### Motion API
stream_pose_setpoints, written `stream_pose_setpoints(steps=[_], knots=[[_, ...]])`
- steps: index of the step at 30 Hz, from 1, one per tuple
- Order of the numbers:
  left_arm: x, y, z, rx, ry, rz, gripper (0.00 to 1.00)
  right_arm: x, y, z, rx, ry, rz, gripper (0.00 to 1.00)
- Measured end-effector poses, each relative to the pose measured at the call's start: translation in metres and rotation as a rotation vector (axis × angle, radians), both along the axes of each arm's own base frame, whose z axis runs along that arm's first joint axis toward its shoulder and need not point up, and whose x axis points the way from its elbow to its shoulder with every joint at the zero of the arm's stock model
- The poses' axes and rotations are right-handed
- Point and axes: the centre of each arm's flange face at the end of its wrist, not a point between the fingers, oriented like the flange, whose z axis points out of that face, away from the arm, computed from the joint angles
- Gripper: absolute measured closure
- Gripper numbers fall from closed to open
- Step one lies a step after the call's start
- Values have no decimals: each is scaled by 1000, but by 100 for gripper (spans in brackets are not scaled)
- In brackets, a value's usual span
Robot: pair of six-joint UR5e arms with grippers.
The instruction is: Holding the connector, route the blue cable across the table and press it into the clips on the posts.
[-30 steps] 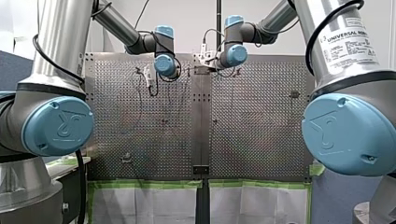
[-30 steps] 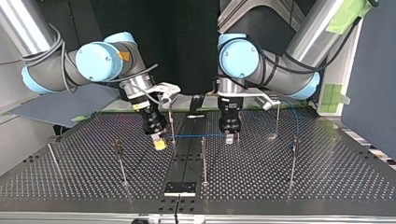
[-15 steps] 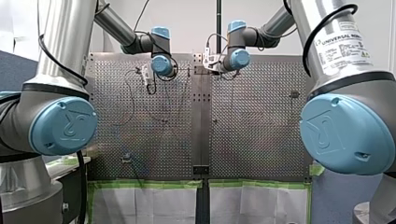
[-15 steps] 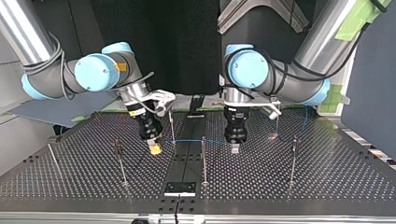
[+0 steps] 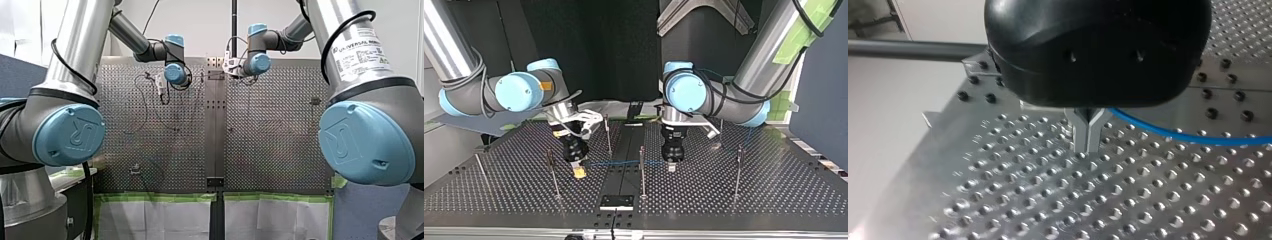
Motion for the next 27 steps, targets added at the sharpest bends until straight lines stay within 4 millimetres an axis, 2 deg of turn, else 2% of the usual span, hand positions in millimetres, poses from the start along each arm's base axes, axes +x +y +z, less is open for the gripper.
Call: stream_pose_setpoints(steps=[8,15,16,17,18,19,20,27], knots=[[27,1,-11,7,26,14,100,-4,-13,4,-11,-7,-15,100],[49,-4,-23,12,46,18,100,-7,-16,4,-10,-6,-21,100],[51,-5,-24,13,48,17,67,-7,-16,4,-10,-6,-21,100],[53,-7,-24,16,50,16,42,-8,-17,4,-10,-6,-21,100],[54,-9,-23,17,51,16,42,-8,-17,4,-9,-5,-21,100],[54,-11,-22,19,53,17,24,-8,-17,4,-9,-5,-21,100],[54,-12,-22,21,58,19,0,-8,-17,4,-9,-5,-20,100],[46,-14,-24,41,109,61,0,-8,-17,4,-6,-3,-20,100]])
